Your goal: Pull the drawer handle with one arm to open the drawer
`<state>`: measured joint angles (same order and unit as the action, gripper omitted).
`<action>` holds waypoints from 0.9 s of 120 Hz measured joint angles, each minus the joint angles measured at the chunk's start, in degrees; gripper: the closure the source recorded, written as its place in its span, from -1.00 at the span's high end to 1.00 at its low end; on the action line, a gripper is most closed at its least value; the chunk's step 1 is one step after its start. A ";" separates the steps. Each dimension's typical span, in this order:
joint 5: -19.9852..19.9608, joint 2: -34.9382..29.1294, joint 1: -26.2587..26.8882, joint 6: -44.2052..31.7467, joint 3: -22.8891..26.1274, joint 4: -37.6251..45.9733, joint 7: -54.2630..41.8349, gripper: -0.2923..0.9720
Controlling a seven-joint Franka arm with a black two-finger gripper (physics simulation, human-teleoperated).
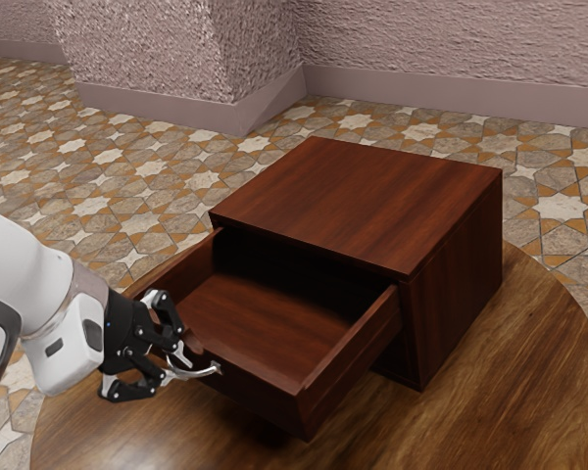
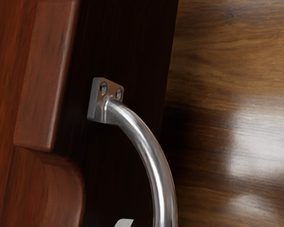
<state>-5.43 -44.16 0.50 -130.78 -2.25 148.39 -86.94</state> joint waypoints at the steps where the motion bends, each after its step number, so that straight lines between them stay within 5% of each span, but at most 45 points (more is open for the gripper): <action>1: 0.01 0.00 0.00 0.03 0.00 0.00 0.01 -0.52; 53: -0.15 -0.90 -0.74 0.35 0.69 -0.04 0.23 -0.72; 75: -0.37 -1.76 -1.45 1.06 0.89 -0.47 0.26 -0.45; 91: -0.50 -2.52 -1.76 1.61 0.95 -0.58 0.31 -0.01; 108: -0.34 -1.63 -2.23 4.44 4.39 -4.73 4.61 0.26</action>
<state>-5.77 -45.78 -1.72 -126.34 2.14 143.66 -82.33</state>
